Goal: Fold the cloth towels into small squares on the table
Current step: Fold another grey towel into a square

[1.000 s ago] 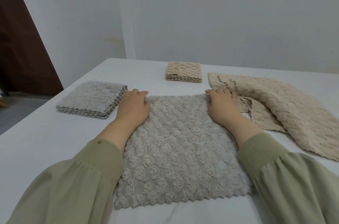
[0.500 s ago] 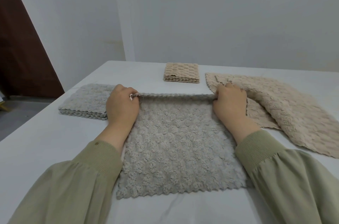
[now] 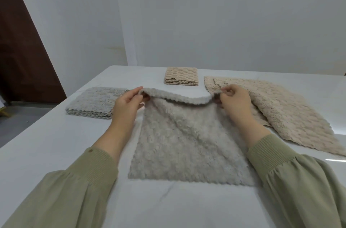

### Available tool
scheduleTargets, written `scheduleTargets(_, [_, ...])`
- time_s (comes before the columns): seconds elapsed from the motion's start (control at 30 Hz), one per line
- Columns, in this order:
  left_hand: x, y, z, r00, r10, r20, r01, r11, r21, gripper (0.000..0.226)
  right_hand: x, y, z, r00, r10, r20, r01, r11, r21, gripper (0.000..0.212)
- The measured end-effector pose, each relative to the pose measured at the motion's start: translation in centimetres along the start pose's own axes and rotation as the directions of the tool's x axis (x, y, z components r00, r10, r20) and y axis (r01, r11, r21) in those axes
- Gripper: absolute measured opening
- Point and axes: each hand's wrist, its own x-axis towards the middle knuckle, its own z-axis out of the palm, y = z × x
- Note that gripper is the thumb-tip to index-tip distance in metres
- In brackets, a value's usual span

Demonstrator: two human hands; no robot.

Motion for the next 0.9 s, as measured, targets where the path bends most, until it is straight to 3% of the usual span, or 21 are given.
scheduleTargets(0.17, [-1.2, 0.9, -0.4, 0.989, 0.149, 0.018, -0.148, 0.988, -0.03, 0.041, -1.9, -2.9, -0.9, 0.967, -0.254, -0.022, 0.255, 0.959, 0.127, 0.025])
scheduleTargets(0.33, [-2.2, 0.5, -1.0, 0.989, -0.107, -0.107, 0.102, 0.994, -0.047, 0.016, -4.5, -0.1, -1.0, 0.99, -0.134, -0.045, 0.135, 0.991, 0.004, 0.016])
scheduleTargets(0.53, [-4.1, 1.0, -2.5, 0.97, -0.214, -0.112, 0.209, 0.976, -0.056, 0.011, -6.1, 0.1, -2.7, 0.995, -0.008, -0.103, 0.021, 0.993, 0.119, 0.013])
scheduleTargets(0.67, [-5.4, 1.3, -3.4, 0.97, -0.24, -0.045, 0.243, 0.965, 0.1, 0.01, -7.4, 0.2, -4.0, 0.998, 0.007, -0.069, -0.006, 1.0, 0.023, 0.024])
scheduleTargets(0.77, [-5.9, 1.3, -3.7, 0.966, -0.252, -0.059, 0.258, 0.917, 0.305, 0.01, -7.4, 0.5, -4.3, 0.998, 0.047, 0.036, -0.041, 0.99, -0.135, 0.008])
scheduleTargets(0.9, [-5.9, 1.1, -3.7, 0.978, -0.207, 0.0, 0.188, 0.887, 0.423, 0.017, -6.8, 1.4, -4.5, 0.997, 0.078, 0.023, -0.071, 0.973, -0.221, 0.021])
